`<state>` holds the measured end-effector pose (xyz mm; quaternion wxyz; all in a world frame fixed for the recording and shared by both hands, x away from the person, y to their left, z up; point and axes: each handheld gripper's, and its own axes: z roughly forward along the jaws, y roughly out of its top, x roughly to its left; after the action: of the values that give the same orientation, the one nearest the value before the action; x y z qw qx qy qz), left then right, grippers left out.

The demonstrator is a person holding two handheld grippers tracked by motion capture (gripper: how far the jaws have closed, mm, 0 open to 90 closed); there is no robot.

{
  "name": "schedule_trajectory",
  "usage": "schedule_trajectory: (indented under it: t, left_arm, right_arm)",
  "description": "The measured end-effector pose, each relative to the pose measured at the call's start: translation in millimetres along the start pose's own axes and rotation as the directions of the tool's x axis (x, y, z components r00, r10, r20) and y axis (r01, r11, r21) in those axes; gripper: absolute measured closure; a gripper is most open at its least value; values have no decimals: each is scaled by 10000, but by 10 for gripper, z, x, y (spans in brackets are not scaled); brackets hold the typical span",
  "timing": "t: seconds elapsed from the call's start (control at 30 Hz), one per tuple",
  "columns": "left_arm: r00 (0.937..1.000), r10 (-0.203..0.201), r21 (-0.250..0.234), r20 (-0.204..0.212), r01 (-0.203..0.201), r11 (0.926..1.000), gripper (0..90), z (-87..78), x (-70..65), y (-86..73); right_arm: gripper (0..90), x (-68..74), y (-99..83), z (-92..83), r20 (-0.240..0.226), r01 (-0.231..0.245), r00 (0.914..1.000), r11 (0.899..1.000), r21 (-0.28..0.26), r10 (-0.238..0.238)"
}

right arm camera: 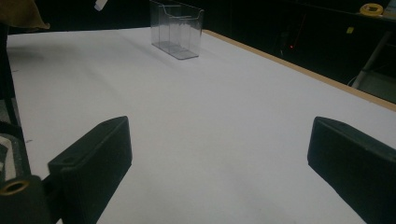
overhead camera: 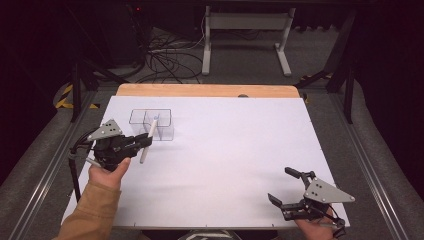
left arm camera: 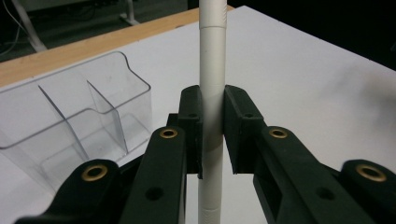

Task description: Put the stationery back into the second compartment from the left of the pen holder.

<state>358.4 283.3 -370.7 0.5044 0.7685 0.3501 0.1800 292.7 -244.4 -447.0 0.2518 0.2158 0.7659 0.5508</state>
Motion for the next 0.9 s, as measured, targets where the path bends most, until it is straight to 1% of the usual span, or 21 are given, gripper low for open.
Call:
schedule_trajectory:
  t: [0.07,0.1,0.17,0.2,0.27,0.33,0.37,0.43,0.53,0.6,0.67,0.7,0.8,0.83,0.87,0.9]
  left_arm:
    - [9999,145,-245,-37,-146,9996,784,12,15,5]
    - [10000,49,-397,-10,-50,9992,784,19,11,4]
    - [10000,87,-646,-31,-88,9979,784,22,20,8]
    - [10000,76,-879,-5,-77,9961,784,26,28,13]
    - [10000,90,-969,14,-88,9953,784,31,33,17]
    - [10000,-25,-1154,83,35,9933,784,47,39,22]
    - [10000,25,-1179,65,-17,9930,784,51,51,29]
    - [10000,-23,-1315,87,34,9913,784,61,66,37]
    - [9999,-40,-1616,120,59,9868,784,69,103,49]
    - [10000,-11,-1669,99,28,9860,784,74,111,51]
    - [9999,-67,-1745,75,79,9846,784,83,112,57]
    - [10000,40,-1805,22,-36,9836,784,88,121,65]
    - [10000,63,-1864,-35,-68,9825,784,96,127,89]
    - [9999,162,-1891,-48,-168,9818,784,100,134,99]
    - [10000,85,-1893,-37,-90,9819,784,103,128,106]
    - [9999,114,-1914,-50,-121,9814,784,105,131,113]
  right_arm:
    - [68,-1,-3,-1,16,-15,10000,10000,-32,15]
    - [69,-2,-4,0,15,-14,10000,10000,-28,14]
    - [69,-1,-5,1,-2,-9,10000,10000,-6,9]
    - [68,1,-5,1,-2,-4,10000,10000,-10,4]
    - [69,4,-5,0,-18,12,10000,10000,-3,-12]
    - [69,4,-6,-2,-7,3,10000,10000,-9,-3]
    - [68,3,-7,-3,1,-3,10000,10000,-7,3]
    - [68,0,-7,-4,-6,-3,10000,10000,-4,3]
    - [69,5,-7,0,-21,28,10000,10000,8,-28]
    - [69,5,-8,2,-28,-7,10000,10000,16,7]
    - [69,2,-10,2,-7,0,10000,10000,29,0]
    - [69,2,-10,2,-7,0,10000,10000,29,0]
    - [68,3,-10,3,-11,13,10000,10000,30,-13]
    - [69,3,-10,3,-12,10,10000,10000,31,-10]
    - [69,3,-11,3,-15,9,10000,10000,29,-9]
    - [68,4,-10,3,-21,-11,10000,10000,22,11]
